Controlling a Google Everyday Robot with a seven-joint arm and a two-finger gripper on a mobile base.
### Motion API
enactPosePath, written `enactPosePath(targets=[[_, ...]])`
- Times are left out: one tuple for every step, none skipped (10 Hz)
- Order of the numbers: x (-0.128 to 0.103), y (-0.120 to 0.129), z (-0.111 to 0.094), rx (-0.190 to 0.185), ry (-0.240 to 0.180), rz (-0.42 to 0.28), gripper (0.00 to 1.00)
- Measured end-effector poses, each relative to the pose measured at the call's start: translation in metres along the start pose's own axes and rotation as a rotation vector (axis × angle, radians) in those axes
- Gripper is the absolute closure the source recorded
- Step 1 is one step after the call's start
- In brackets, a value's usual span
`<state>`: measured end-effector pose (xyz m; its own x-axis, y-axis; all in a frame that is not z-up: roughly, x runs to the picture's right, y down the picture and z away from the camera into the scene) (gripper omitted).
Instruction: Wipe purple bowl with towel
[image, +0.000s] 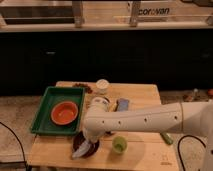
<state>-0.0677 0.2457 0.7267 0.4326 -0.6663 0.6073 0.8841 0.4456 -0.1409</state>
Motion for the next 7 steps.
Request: enactPosePath(targets=[[0.005, 0.008, 0.000, -0.005, 0.001, 0.026, 1.00], [0.013, 0.021, -0.003, -0.011, 0.011, 0.059, 1.00], [0.022, 0.029, -0.005, -0.015, 0.023, 0.083, 1.00], [0.025, 0.029, -0.006, -0.015, 0.024, 0.094, 1.00], [0.031, 0.027, -0.007, -0.013, 0.035, 0.097, 1.00], [0.036, 0.025, -0.008, -0.017, 0.046, 0.098, 1.00], [0.042, 0.018, -0.009, -0.016, 0.056, 0.089, 1.00]])
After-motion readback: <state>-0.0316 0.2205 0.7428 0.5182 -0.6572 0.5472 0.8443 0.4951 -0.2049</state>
